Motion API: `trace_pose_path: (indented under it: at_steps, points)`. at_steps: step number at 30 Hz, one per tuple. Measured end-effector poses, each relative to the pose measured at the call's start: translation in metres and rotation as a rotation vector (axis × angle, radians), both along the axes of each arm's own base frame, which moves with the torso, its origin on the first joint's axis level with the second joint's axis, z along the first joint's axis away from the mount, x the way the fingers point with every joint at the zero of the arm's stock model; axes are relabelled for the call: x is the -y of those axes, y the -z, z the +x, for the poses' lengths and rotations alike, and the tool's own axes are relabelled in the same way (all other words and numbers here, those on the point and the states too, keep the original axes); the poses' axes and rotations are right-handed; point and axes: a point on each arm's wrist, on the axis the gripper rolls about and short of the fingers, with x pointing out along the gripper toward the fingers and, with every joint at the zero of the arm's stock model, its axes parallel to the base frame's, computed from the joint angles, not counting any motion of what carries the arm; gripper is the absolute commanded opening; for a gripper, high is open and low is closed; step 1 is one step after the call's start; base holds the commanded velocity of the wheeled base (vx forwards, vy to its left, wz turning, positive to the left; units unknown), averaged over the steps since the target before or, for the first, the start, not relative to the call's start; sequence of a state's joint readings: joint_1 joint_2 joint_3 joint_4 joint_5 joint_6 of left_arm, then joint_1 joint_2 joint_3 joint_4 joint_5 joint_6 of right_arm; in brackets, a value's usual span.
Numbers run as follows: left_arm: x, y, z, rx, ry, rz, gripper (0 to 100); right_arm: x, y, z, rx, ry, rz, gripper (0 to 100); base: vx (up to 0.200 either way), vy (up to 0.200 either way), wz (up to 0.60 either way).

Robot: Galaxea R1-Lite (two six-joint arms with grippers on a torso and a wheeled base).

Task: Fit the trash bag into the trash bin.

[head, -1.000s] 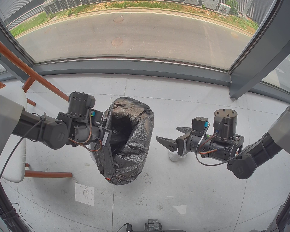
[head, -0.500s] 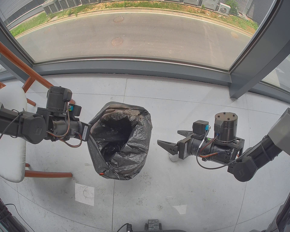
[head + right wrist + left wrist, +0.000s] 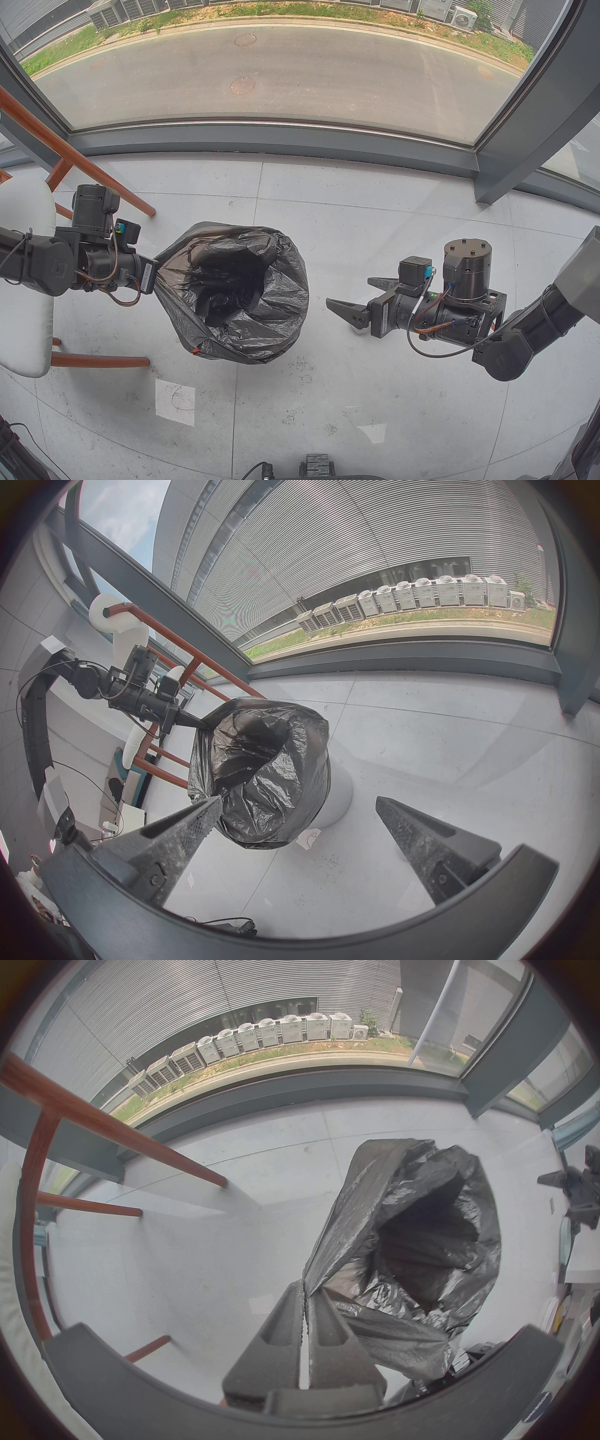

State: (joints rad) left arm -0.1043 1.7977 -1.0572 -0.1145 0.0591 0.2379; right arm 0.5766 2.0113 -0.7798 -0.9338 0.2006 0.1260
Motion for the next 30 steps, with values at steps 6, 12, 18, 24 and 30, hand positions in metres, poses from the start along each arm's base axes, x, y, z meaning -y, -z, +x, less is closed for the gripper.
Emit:
trace_pose_path:
  at_steps: [6, 12, 18, 24, 30]
  points:
    - [-0.009, 0.008, -0.003, -0.027, -0.018, 0.017, 0, 0.000, 0.001, 0.000, -0.002, -0.001, -0.001, 100, 0.000, 0.000, 0.00]
    - [-0.012, 0.010, -0.009, -0.040, 0.006, 0.057, 100, 0.001, 0.003, -0.002, -0.011, 0.000, -0.007, 100, 0.000, 0.000, 0.00]
    - [-0.013, 0.008, -0.017, -0.048, 0.007, 0.054, 100, 0.004, 0.005, -0.005, -0.015, 0.021, -0.011, 100, 0.000, 0.000, 0.00]
    - [-0.013, 0.015, -0.031, -0.090, 0.007, 0.045, 100, 0.011, 0.005, -0.011, 0.017, 0.048, 0.038, 100, 0.000, 0.000, 0.00]
    - [-0.005, 0.003, -0.044, -0.051, -0.016, -0.033, 100, 0.027, 0.006, -0.022, 0.003, 0.084, 0.046, 100, 0.000, 0.000, 0.00]
